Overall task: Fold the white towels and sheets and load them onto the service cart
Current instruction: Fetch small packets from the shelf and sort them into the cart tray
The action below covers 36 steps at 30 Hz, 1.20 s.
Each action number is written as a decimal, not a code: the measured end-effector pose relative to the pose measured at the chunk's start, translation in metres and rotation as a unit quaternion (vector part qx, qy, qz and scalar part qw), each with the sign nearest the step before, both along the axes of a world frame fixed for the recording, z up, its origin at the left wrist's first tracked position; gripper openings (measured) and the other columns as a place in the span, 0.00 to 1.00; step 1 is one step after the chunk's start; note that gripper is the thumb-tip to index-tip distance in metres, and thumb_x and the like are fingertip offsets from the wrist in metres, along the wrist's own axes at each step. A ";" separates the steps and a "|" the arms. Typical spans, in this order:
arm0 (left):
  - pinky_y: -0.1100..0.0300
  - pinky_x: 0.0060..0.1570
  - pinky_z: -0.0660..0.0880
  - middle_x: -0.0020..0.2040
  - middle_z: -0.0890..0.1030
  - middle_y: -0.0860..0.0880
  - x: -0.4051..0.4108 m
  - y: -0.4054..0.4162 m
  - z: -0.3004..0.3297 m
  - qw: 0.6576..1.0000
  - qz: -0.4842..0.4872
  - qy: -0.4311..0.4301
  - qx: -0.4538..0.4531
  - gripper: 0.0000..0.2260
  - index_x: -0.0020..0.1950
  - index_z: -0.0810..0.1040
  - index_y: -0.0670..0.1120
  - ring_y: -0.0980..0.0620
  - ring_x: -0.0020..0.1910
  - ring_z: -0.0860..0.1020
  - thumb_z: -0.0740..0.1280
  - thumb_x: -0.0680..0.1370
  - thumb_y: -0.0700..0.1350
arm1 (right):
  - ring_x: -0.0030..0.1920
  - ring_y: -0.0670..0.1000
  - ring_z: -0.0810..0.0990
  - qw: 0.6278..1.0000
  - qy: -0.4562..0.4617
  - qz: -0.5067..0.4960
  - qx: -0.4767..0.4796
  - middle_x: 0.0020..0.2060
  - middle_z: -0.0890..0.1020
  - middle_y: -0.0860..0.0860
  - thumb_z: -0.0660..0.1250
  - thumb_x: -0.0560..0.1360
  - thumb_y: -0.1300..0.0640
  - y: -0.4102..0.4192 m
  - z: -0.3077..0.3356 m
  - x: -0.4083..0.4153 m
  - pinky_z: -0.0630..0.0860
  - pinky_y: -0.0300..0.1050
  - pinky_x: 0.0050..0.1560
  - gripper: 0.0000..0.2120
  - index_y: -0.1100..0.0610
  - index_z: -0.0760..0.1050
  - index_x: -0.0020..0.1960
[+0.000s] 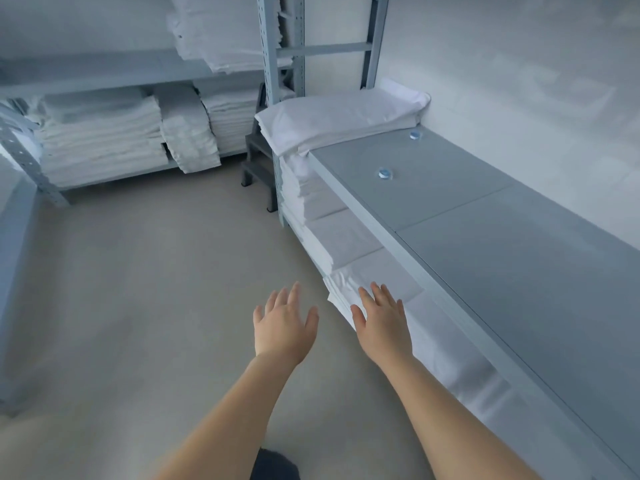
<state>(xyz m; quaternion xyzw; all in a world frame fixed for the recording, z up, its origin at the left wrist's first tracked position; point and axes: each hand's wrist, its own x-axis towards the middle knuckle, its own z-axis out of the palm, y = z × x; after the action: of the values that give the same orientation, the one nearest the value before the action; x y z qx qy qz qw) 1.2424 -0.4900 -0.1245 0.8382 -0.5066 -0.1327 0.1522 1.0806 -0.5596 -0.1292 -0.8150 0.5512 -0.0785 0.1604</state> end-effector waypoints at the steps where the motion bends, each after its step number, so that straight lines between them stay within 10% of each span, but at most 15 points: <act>1: 0.48 0.74 0.52 0.77 0.62 0.51 0.013 -0.013 -0.003 1.000 -0.002 0.002 0.003 0.28 0.78 0.53 0.51 0.51 0.77 0.55 0.51 0.81 0.59 | 0.78 0.51 0.49 1.000 -0.001 0.001 0.002 0.77 0.56 0.51 0.49 0.83 0.47 -0.014 -0.003 0.015 0.46 0.53 0.76 0.23 0.52 0.59 0.76; 15: 0.48 0.73 0.53 0.77 0.61 0.51 0.214 -0.243 0.006 0.995 -0.100 -0.009 0.006 0.28 0.79 0.52 0.52 0.51 0.76 0.55 0.51 0.81 0.59 | 0.77 0.51 0.50 0.995 -0.023 -0.100 0.017 0.77 0.57 0.52 0.50 0.83 0.47 -0.219 0.003 0.210 0.48 0.52 0.75 0.23 0.53 0.59 0.76; 36: 0.45 0.74 0.50 0.78 0.59 0.47 0.212 -0.595 0.009 0.947 -0.314 -0.062 0.015 0.29 0.79 0.47 0.51 0.47 0.77 0.55 0.49 0.81 0.60 | 0.77 0.52 0.51 0.963 -0.004 -0.270 0.018 0.77 0.55 0.53 0.51 0.83 0.48 -0.502 -0.032 0.217 0.51 0.50 0.75 0.24 0.53 0.57 0.77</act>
<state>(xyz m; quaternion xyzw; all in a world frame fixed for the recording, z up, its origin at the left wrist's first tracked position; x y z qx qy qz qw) 1.4541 -1.0854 -0.1154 0.6454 -0.7505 -0.1290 0.0591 1.2980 -1.0616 -0.1609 -0.6329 0.7512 -0.1121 0.1501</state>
